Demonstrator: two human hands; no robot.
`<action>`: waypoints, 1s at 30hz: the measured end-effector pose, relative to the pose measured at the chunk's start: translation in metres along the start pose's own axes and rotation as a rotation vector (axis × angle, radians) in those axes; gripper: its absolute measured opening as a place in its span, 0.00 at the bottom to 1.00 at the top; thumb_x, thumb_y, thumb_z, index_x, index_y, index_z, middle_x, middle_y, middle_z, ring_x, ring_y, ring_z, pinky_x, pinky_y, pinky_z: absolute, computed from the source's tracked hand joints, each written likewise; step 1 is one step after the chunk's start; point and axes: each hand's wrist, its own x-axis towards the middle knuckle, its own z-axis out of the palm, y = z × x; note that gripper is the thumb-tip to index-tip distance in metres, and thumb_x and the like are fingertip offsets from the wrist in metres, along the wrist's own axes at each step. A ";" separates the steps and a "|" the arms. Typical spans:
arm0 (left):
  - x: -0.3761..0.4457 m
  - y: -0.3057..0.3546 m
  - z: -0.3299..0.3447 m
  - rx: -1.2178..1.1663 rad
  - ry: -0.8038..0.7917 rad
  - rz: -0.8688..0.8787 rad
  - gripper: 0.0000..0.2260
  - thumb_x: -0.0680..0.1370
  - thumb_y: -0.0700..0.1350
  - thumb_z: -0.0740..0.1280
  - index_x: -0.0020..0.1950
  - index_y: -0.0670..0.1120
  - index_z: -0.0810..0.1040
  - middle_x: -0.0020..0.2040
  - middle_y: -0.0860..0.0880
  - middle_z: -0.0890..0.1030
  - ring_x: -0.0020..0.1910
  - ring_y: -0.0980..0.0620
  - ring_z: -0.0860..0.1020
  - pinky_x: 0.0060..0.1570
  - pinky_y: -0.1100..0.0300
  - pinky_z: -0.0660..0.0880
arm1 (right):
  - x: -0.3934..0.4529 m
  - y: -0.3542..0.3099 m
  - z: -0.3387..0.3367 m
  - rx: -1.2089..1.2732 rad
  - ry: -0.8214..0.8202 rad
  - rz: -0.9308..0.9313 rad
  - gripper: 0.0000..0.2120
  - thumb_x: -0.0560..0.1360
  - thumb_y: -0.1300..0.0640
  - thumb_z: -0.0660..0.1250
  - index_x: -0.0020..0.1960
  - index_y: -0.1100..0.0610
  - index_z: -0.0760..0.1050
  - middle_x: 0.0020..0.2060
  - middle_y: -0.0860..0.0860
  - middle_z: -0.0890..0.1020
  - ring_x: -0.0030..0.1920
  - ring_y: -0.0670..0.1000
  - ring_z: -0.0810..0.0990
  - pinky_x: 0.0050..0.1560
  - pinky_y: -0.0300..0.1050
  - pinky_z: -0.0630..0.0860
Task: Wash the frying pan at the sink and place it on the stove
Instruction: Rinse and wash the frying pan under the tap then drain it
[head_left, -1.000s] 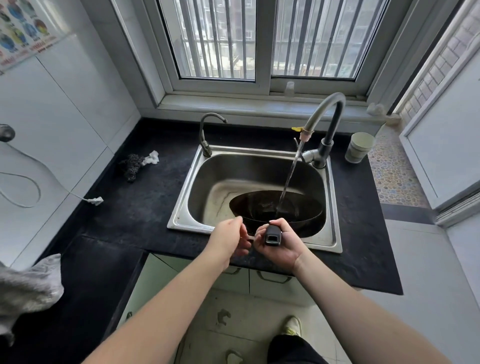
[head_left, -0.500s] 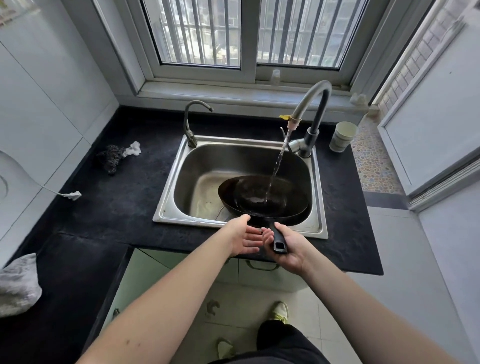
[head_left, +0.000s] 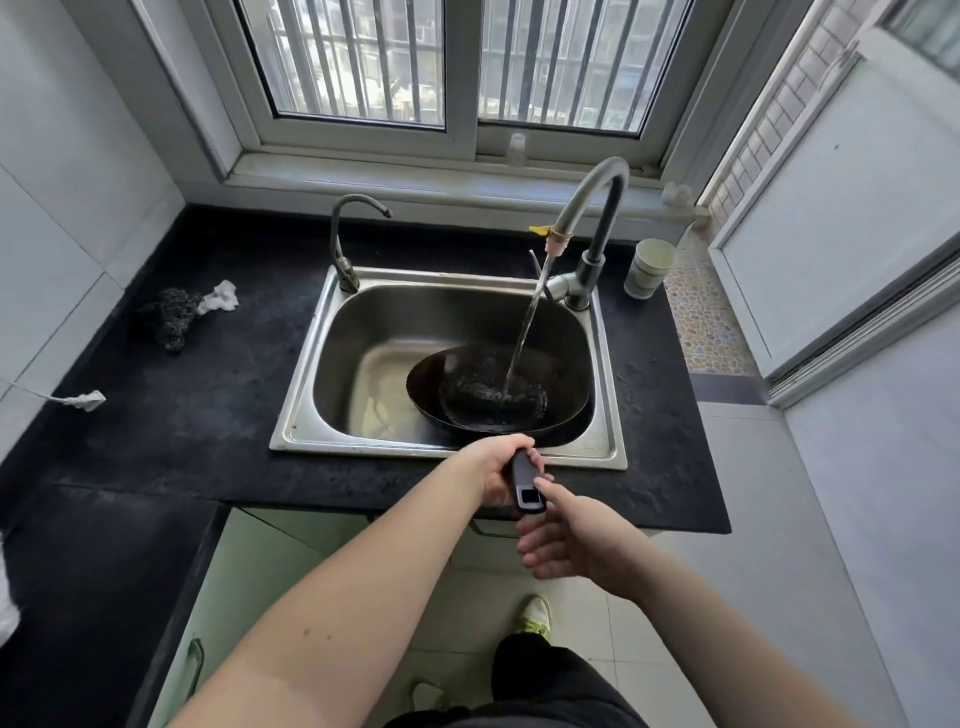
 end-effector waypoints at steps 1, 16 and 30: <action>-0.002 0.003 -0.001 0.002 -0.001 0.000 0.16 0.82 0.43 0.58 0.34 0.44 0.66 0.20 0.49 0.70 0.16 0.52 0.71 0.27 0.62 0.75 | -0.005 0.001 -0.006 -0.039 -0.021 0.012 0.27 0.78 0.38 0.58 0.44 0.62 0.79 0.33 0.57 0.83 0.31 0.52 0.82 0.32 0.42 0.79; -0.007 -0.003 -0.009 -0.252 -0.135 -0.025 0.15 0.81 0.39 0.57 0.34 0.43 0.66 0.21 0.51 0.68 0.16 0.57 0.68 0.17 0.68 0.67 | 0.025 -0.067 -0.065 -0.070 0.159 -0.185 0.16 0.81 0.48 0.59 0.47 0.58 0.78 0.33 0.52 0.83 0.29 0.47 0.81 0.28 0.38 0.76; 0.006 0.001 -0.002 -0.200 0.007 -0.128 0.19 0.81 0.41 0.57 0.29 0.44 0.67 0.21 0.52 0.66 0.16 0.58 0.66 0.17 0.68 0.64 | 0.112 -0.198 -0.122 -0.138 0.204 -0.467 0.11 0.80 0.57 0.58 0.50 0.55 0.80 0.39 0.51 0.82 0.36 0.48 0.81 0.37 0.40 0.79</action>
